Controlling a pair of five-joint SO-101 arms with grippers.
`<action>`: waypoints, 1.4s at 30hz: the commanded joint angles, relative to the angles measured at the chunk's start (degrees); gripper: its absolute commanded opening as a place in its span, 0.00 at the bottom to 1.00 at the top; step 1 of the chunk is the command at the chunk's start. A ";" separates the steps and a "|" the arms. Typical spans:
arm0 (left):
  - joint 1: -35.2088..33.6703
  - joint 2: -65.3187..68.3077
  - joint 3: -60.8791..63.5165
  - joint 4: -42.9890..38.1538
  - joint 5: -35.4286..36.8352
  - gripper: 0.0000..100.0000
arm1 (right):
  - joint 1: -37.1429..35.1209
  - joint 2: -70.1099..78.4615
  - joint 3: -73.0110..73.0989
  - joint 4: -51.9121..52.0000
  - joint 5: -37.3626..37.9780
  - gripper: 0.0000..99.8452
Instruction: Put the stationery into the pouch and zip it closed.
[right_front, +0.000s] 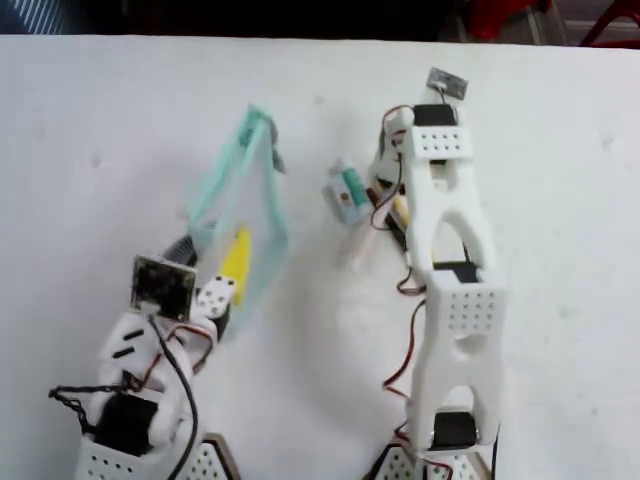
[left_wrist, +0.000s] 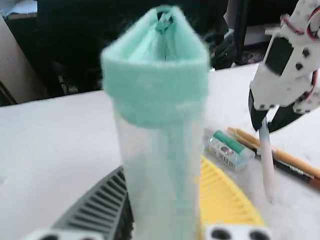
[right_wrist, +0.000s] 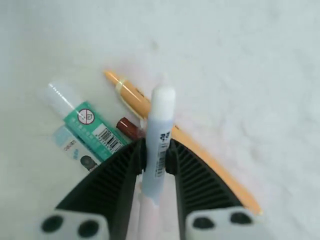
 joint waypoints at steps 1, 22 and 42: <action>0.92 0.22 -2.02 2.11 1.32 0.19 | 0.04 -9.10 -2.64 1.54 3.52 0.02; 0.75 0.22 -1.76 2.29 2.46 0.19 | -15.96 -54.73 -2.64 -0.48 30.68 0.02; 1.19 0.22 -0.88 1.32 2.37 0.19 | -41.63 -62.20 -0.18 -14.99 31.38 0.02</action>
